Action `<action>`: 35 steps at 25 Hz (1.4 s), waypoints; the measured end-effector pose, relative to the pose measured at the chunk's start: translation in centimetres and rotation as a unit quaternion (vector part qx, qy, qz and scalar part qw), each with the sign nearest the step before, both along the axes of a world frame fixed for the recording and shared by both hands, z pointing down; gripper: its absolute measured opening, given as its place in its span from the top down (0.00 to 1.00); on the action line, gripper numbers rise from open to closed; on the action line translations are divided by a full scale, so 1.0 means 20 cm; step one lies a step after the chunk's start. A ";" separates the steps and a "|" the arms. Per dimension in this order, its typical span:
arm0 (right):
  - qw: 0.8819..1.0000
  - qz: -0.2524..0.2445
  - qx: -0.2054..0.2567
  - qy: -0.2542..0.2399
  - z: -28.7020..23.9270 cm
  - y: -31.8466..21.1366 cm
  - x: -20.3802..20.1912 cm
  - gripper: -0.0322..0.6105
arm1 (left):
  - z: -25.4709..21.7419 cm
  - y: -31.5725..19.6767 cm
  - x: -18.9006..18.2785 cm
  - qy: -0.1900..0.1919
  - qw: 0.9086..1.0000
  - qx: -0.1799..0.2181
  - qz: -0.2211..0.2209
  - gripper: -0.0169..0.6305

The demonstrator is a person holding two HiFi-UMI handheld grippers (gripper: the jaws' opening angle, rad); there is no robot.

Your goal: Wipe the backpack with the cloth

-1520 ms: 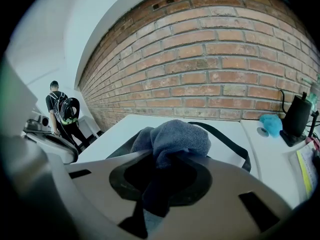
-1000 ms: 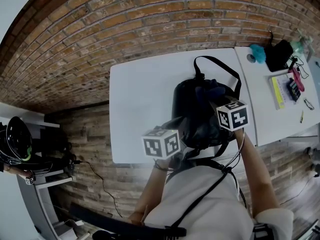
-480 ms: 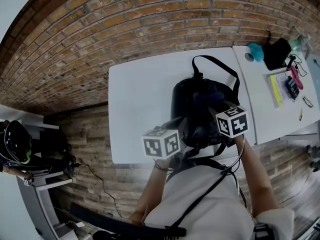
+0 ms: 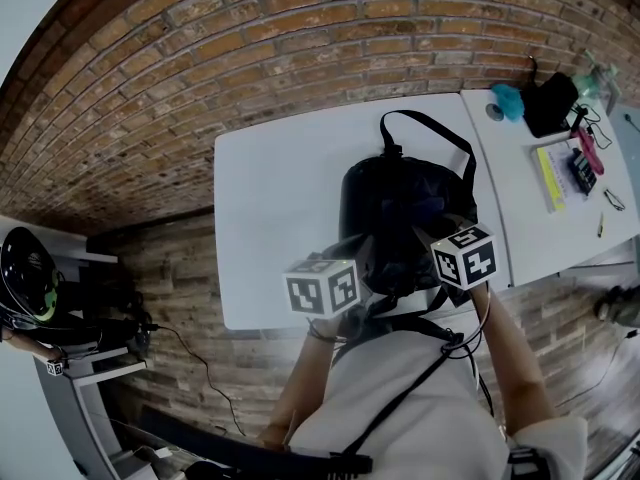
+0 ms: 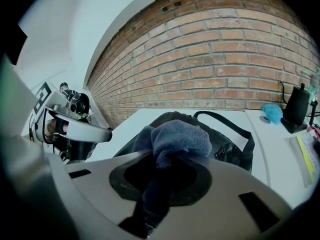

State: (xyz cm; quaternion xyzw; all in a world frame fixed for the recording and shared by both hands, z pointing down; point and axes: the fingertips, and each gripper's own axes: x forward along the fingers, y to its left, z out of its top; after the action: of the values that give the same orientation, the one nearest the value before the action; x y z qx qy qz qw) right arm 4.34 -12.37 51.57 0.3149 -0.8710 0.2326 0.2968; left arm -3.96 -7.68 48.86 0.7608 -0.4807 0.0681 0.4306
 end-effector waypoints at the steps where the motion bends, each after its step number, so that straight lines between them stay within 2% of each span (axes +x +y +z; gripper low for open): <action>1: 1.000 -0.001 -0.001 -0.001 0.00 0.01 0.00 0.84 | 0.00 0.00 0.00 0.000 1.000 0.000 0.001 0.97; 35: 0.996 -0.037 -0.079 -0.025 0.08 0.37 0.02 0.84 | 0.01 -0.02 0.06 0.003 1.000 -0.002 0.017 0.97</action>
State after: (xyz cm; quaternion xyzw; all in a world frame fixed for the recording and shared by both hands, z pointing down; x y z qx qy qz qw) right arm 4.84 -4.98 53.13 0.2524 -0.8678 0.2979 0.3073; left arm -2.70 -7.99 49.09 0.7680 -0.4664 0.0740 0.4327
